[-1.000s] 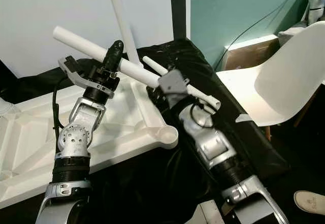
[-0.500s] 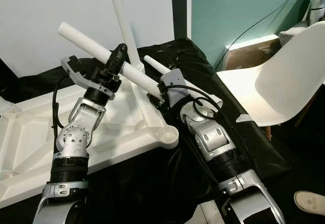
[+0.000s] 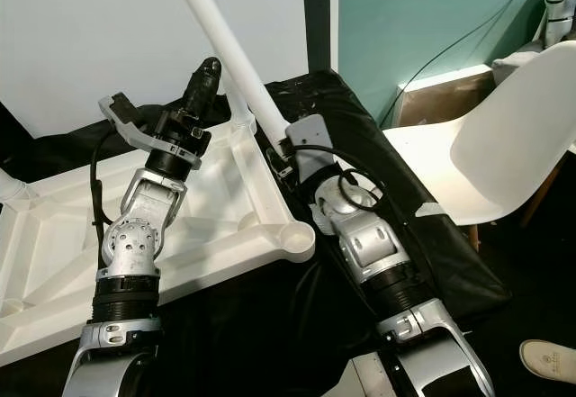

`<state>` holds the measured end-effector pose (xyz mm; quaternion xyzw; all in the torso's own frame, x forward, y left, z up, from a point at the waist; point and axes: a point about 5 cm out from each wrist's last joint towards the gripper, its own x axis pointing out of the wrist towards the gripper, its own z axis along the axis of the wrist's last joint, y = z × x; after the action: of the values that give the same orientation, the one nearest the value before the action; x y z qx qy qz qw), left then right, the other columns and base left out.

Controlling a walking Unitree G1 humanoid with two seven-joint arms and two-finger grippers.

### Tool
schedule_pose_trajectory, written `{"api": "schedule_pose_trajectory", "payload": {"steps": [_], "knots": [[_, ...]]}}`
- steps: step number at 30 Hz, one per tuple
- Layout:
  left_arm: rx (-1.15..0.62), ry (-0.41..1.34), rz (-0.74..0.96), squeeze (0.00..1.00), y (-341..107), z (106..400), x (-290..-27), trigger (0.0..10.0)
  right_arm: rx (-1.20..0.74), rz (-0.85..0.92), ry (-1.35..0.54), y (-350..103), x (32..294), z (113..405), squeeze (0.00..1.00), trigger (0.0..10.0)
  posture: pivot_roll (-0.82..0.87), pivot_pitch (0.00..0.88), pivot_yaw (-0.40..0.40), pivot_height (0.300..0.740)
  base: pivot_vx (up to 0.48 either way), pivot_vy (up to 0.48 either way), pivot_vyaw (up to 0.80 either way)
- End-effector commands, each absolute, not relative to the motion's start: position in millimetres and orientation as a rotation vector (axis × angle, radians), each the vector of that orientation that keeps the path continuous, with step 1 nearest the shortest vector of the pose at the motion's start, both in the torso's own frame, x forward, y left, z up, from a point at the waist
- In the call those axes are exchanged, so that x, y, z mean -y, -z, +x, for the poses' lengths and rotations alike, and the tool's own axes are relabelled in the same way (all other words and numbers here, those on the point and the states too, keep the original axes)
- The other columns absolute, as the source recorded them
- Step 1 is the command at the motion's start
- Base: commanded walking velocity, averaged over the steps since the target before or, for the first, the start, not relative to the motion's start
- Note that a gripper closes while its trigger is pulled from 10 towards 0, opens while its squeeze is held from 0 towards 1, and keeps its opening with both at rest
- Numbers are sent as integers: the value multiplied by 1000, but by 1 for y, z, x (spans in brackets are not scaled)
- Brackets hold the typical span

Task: Building children table

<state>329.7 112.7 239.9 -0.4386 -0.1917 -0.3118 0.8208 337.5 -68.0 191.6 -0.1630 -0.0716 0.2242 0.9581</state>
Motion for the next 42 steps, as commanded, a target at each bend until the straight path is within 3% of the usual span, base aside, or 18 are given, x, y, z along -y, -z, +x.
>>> {"api": "schedule_pose_trajectory", "payload": {"steps": [1,4,8,15,16,17,18,26,28,29,30,31,34,35,36,40,41,42], "knots": [[444,697,-897,0,-243,327,-114,10000,138,-368,-451,-186,63,337,0,0,-44,0,112,740,0,0,0],[439,706,-730,0,-241,324,-104,10000,170,-546,-467,-189,52,337,0,0,-44,0,112,740,0,0,0],[418,726,-605,0,-241,323,-94,10000,213,-647,-486,-193,44,335,0,0,-44,0,112,740,0,0,0],[375,756,-606,0,-239,323,-86,10000,285,-728,-450,-198,44,332,0,0,-36,0,110,740,0,0,0],[373,757,-610,0,-239,323,-86,8157,303,-742,-440,-199,44,331,0,0,-36,0,110,740,0,0,0],[373,757,-610,0,-239,323,-86,8157,303,-742,-440,-199,44,331,0,0,-36,0,110,740,0,0,0],[377,758,-616,0,-239,323,-87,0,316,-749,-430,-201,43,330,0,0,-41,0,113,740,0,0,0],[423,765,-618,0,-243,322,-87,0,346,-745,-399,-203,39,328,0,0,-44,0,110,740,0,0,0],[430,770,-614,0,-243,321,-87,0,352,-735,-395,-204,38,327,0,392,-44,0,107,740,0,0,0],[433,773,-614,0,-243,321,-86,0,358,-719,-388,-206,38,328,0,8392,-44,0,107,740,0,0,0],[433,773,-614,0,-243,321,-86,0,358,-719,-388,-206,38,328,0,8392,-44,0,107,740,0,0,0],[434,775,-615,0,-243,320,-86,0,364,-705,-384,-208,38,328,0,10000,-44,0,107,740,0,0,0],[434,777,-614,0,-242,319,-86,0,363,-687,-386,-209,38,329,0,10000,-44,0,107,740,0,0,0],[432,780,-609,0,-241,318,-86,0,343,-638,-409,-211,38,328,973,10000,-44,0,107,740,0,0,0],[431,783,-606,0,-240,318,-86,0,320,-595,-438,-211,37,328,1000,10000,-40,0,104,740,0,0,0],[430,786,-597,0,-240,317,-86,0,267,-513,-503,-213,36,325,1000,10000,-38,0,105,740,0,0,0],[430,787,-591,0,-240,317,-86,0,249,-494,-523,-216,38,324,267,10000,-38,0,105,740,0,0,0],[430,787,-591,0,-240,317,-86,0,249,-494,-523,-216,38,324,267,10000,-38,0,105,740,0,0,0]]}}
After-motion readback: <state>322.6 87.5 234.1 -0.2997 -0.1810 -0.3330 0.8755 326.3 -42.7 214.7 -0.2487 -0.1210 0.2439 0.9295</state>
